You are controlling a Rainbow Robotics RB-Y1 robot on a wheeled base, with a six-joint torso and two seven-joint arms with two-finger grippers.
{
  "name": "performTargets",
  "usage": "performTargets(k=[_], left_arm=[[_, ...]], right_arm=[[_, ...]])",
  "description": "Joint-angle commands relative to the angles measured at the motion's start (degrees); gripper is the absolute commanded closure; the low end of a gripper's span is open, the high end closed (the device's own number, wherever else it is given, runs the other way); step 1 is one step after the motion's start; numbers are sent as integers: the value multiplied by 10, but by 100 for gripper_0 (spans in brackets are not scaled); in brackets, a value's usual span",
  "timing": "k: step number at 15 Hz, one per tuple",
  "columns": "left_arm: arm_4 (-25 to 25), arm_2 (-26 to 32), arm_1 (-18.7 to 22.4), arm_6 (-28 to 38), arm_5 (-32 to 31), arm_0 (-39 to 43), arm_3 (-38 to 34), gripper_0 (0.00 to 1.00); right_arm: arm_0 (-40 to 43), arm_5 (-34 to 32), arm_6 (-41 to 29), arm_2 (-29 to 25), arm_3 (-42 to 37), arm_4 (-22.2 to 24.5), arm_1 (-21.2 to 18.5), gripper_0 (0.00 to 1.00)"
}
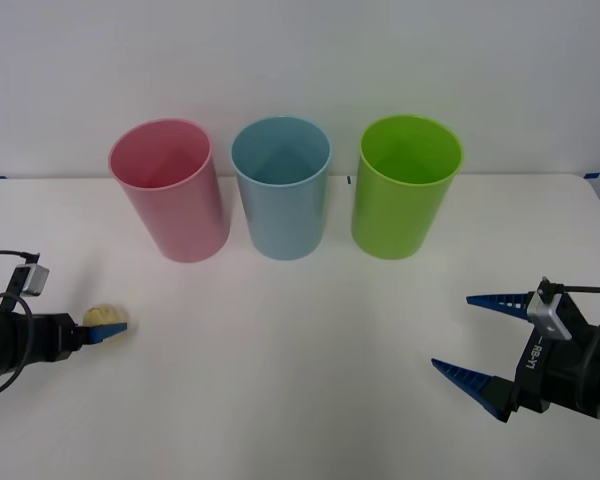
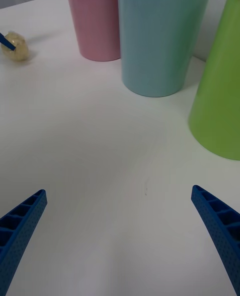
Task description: Put cans in the blue bin and PET bottles in the pink bin and trash in the green bin.
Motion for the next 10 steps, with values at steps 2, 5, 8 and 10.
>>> performTargets(k=[2, 5, 8, 10], left_arm=[[-12, 0, -23, 0, -8, -8, 20, 0], [-22, 0, -39, 0, -8, -14, 34, 0], [-26, 0, -42, 0, -8, -14, 34, 0], [-26, 0, -47, 0, -9, -15, 34, 0]], right_arm=[[0, 0, 0, 0, 0, 0, 0, 0], [0, 0, 0, 0, 0, 0, 0, 0], [0, 0, 0, 0, 0, 0, 0, 0], [0, 0, 0, 0, 0, 0, 0, 0]])
